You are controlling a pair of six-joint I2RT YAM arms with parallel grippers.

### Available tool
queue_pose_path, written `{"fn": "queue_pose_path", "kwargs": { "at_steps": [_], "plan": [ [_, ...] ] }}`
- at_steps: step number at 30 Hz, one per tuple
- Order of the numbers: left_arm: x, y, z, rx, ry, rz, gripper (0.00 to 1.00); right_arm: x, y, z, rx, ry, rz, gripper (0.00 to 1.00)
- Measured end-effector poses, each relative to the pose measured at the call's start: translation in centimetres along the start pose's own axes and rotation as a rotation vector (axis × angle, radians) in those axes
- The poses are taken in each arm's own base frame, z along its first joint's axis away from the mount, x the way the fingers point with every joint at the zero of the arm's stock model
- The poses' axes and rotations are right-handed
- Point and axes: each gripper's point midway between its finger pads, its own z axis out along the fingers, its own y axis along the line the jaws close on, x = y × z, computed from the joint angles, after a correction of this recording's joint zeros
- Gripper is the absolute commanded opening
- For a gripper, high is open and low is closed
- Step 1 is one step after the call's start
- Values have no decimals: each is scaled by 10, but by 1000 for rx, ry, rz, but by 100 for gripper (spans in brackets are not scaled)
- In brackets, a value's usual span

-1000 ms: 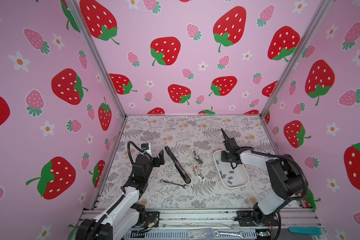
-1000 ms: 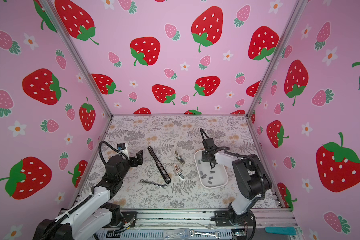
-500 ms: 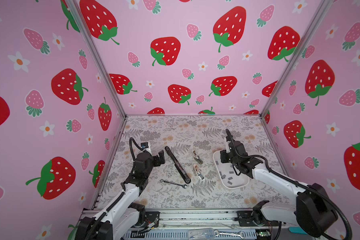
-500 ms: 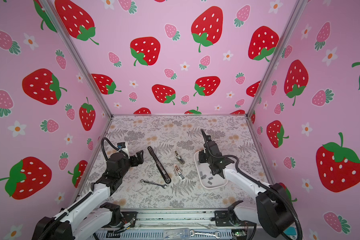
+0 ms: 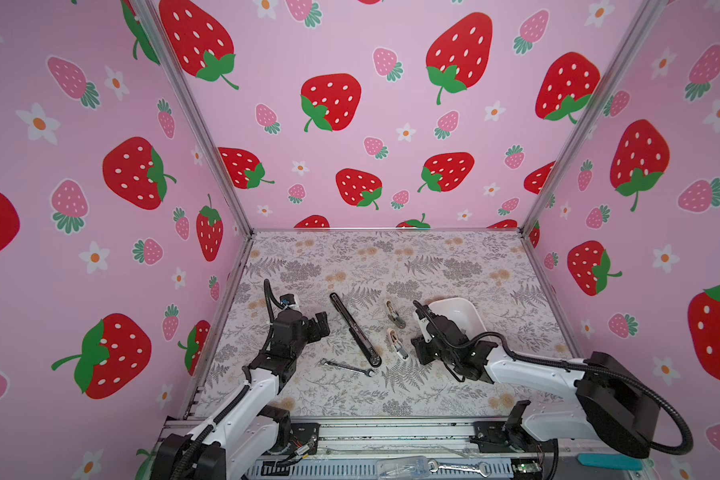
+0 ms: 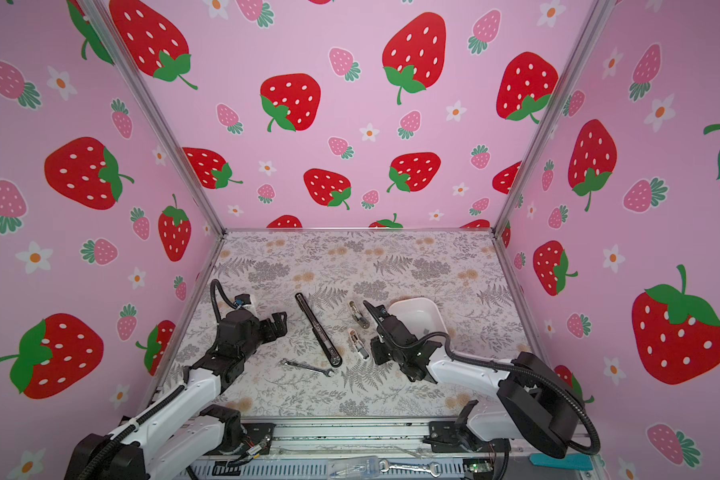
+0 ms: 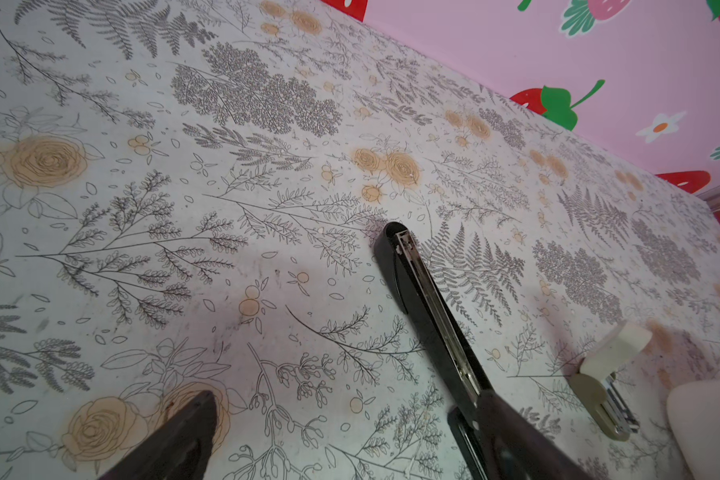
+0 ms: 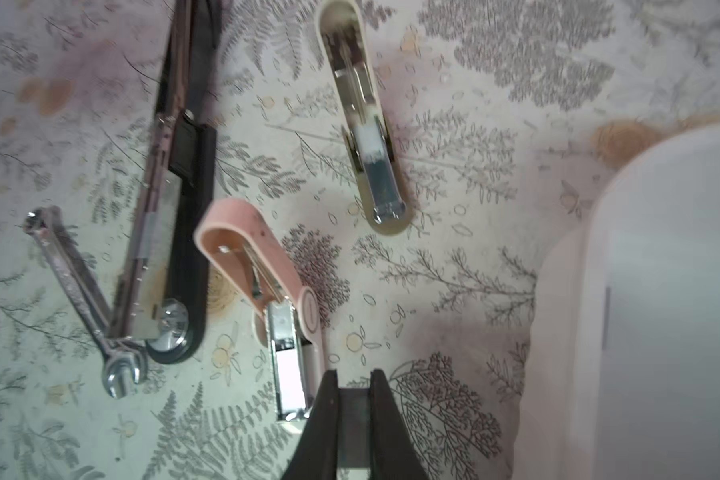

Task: Load the staples into the stapler

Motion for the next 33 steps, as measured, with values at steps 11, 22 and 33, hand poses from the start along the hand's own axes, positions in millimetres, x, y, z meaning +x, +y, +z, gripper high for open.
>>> {"fn": "queue_pose_path", "kwargs": {
  "at_steps": [11, 22, 33],
  "plan": [
    [8, -3, 3, 22, 27, 0, 99, 6, -28, 0, 64, -39, 56, 5],
    [16, -1, 8, 20, 63, 2, 99, 2, -71, -11, 146, -120, 121, 3],
    [15, -6, 8, 43, 61, 3, 99, -10, -94, -11, 206, -167, 119, 1]
  ]
}}
